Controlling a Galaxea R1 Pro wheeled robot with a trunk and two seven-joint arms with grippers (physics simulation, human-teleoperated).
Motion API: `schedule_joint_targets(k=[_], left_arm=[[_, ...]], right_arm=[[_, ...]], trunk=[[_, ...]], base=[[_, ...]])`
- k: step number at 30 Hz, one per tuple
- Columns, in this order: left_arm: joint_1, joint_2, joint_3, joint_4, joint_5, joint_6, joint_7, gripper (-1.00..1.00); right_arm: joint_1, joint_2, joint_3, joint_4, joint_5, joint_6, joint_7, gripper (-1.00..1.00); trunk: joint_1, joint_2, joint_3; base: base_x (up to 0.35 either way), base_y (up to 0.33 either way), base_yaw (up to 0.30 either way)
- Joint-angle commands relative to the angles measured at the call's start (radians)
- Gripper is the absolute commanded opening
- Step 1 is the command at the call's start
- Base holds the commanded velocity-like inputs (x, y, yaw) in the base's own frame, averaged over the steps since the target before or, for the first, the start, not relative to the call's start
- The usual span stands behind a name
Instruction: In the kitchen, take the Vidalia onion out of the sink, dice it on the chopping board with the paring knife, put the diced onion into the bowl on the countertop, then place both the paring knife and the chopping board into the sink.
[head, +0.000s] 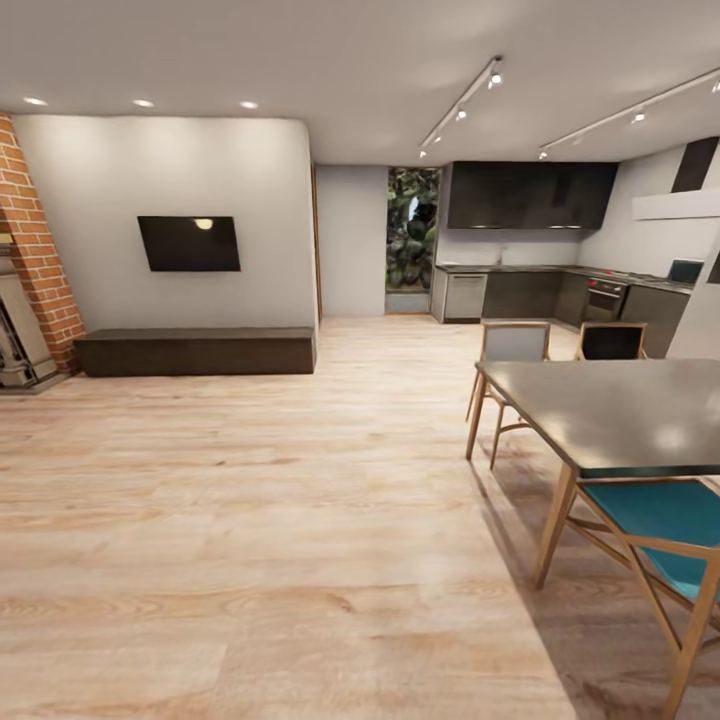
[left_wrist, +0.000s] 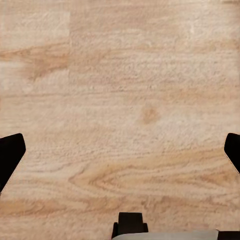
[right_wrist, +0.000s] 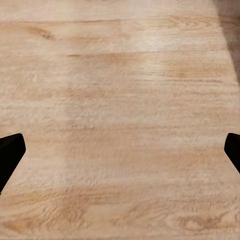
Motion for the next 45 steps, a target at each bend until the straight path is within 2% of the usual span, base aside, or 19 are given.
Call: schedule_joint_targets(k=[1, 45], left_arm=[[0.0, 0.0, 0.0, -0.001, 0.0, -0.002, 0.0, 1.0], [0.0, 0.0, 0.0, -0.001, 0.0, -0.002, 0.0, 1.0]], right_arm=[[-0.001, 0.0, 0.0, 0.001, 0.0, -0.003, 0.0, 1.0], [-0.001, 0.0, 0.0, 0.001, 0.0, -0.003, 0.0, 1.0]], trunk=[[0.001, 0.0, -0.001], [0.001, 0.0, -0.011]], base=[[0.323, 0.0, 0.0], [0.323, 0.0, 0.0]])
